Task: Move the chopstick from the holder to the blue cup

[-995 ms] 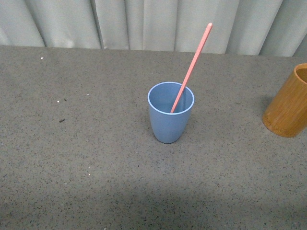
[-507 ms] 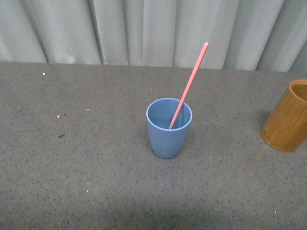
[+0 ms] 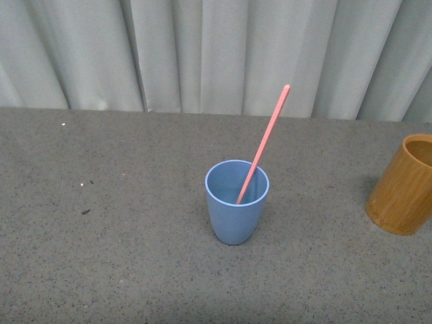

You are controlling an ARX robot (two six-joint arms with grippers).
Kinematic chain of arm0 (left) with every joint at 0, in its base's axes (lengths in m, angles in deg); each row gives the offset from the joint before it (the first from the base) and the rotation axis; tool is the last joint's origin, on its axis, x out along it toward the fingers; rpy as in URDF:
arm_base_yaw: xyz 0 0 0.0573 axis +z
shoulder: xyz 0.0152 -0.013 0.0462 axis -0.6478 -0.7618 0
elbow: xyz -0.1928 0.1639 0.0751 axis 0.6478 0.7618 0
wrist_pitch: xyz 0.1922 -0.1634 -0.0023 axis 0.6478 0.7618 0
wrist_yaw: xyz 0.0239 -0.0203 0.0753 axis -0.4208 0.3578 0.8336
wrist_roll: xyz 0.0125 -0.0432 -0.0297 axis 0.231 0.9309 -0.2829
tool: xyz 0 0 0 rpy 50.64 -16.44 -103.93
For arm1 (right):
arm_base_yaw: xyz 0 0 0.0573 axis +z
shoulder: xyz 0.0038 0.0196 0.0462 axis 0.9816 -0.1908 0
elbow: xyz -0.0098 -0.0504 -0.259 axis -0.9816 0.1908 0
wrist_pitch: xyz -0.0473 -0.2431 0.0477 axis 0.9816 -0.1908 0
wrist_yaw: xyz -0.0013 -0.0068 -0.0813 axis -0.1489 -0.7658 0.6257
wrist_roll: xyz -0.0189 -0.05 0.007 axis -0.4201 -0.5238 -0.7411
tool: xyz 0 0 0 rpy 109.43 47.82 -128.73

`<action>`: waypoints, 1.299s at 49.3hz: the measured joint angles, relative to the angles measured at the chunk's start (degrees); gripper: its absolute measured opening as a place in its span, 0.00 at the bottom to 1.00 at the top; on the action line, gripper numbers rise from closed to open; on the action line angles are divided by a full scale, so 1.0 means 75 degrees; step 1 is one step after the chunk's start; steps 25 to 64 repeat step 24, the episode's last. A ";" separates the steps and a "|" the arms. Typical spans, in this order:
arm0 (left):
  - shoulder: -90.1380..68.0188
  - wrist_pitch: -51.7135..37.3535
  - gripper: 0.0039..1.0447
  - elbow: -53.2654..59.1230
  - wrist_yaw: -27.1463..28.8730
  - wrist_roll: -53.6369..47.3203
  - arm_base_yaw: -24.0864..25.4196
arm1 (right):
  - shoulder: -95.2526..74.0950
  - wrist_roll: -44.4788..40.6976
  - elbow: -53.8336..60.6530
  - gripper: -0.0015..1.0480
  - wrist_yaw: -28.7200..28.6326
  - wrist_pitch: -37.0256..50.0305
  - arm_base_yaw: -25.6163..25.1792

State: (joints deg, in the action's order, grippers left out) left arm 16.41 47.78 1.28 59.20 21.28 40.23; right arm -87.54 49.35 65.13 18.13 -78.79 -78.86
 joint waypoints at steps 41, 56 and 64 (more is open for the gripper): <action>0.0000 0.0000 0.94 0.0000 0.0000 0.0000 0.0000 | 0.0000 0.0003 0.0000 0.91 0.0000 0.0000 0.0000; 0.0000 0.0000 0.94 0.0000 0.0000 0.0000 0.0000 | 0.0000 0.0003 0.0000 0.91 0.0000 0.0000 0.0000; 0.0000 0.0000 0.94 0.0000 0.0000 0.0000 0.0000 | 0.0000 0.0003 0.0000 0.91 0.0000 0.0000 0.0000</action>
